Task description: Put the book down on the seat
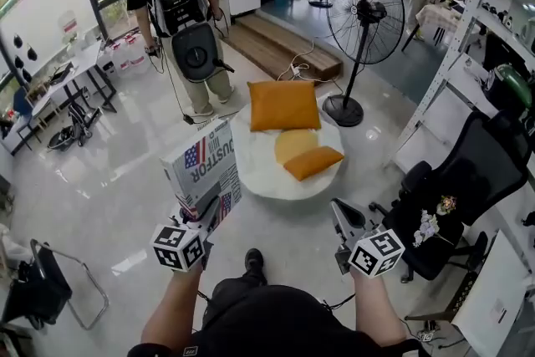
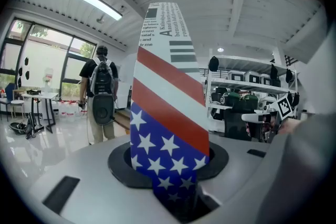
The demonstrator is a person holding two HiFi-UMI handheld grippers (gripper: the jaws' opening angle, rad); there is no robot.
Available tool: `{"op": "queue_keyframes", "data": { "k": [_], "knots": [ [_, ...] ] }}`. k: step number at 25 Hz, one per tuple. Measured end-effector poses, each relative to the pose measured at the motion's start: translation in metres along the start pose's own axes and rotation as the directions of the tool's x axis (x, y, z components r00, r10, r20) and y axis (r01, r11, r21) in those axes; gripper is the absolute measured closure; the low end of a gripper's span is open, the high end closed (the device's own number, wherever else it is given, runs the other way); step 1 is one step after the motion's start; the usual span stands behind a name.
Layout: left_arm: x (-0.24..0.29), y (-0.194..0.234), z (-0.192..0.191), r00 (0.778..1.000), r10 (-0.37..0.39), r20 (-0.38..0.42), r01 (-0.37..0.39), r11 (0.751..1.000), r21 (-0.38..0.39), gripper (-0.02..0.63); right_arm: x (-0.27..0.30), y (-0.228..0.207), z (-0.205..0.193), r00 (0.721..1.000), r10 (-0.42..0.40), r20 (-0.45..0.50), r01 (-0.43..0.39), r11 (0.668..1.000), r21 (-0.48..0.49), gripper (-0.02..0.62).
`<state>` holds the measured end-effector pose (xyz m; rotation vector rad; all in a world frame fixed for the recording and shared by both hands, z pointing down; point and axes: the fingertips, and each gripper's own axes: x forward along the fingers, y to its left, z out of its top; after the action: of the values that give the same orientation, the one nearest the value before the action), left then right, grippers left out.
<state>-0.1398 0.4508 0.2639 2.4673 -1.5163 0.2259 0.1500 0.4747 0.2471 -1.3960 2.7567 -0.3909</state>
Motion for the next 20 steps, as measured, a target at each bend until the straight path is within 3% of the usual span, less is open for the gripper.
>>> {"op": "queue_keyframes", "data": {
  "k": [9, 20],
  "knots": [
    [0.060, 0.027, -0.004, 1.000, -0.023, -0.019, 0.022, 0.999, -0.044, 0.448, 0.040, -0.037, -0.004, 0.998, -0.021, -0.051, 0.022, 1.000, 0.022, 0.581],
    [0.166, 0.096, 0.006, 0.995, -0.066, -0.072, 0.060, 0.995, -0.081, 0.448, 0.153, -0.083, -0.005, 0.993, -0.025, -0.117, 0.032, 0.998, 0.058, 0.581]
  ]
}}
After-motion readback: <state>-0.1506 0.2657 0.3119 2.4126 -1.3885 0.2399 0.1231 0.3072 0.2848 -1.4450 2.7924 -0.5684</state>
